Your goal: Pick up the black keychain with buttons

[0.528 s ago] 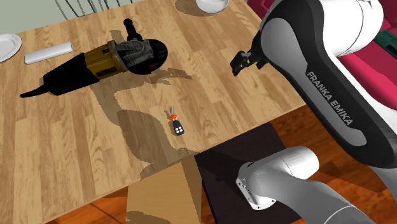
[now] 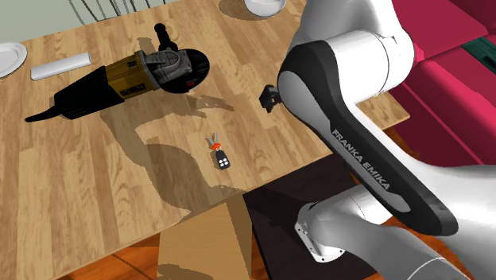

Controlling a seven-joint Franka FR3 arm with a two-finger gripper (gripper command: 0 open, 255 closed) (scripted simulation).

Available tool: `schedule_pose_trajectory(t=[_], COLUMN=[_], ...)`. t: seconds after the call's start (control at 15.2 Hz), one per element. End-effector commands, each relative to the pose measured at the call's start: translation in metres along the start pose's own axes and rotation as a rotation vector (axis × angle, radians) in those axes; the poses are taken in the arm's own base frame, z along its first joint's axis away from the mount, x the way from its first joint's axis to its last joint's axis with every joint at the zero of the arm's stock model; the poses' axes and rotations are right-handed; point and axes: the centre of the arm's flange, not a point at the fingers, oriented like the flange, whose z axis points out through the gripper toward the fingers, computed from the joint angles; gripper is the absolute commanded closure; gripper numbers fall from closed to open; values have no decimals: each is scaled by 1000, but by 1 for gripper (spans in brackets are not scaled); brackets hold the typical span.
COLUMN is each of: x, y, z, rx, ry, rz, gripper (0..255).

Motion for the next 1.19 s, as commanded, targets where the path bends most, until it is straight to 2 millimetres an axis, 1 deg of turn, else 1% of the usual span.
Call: schedule_pose_trajectory(t=[0.0, 0.99, 1.06, 1.12], x=[-1, -14, -14, -15], y=[-27, -210, -212, -212], z=[11, 110, 111, 116], rx=[-12, -103, -104, -104], ry=[-13, -106, -107, -107], rz=[14, 101, 102, 102], gripper=[0, 0, 0, 0])
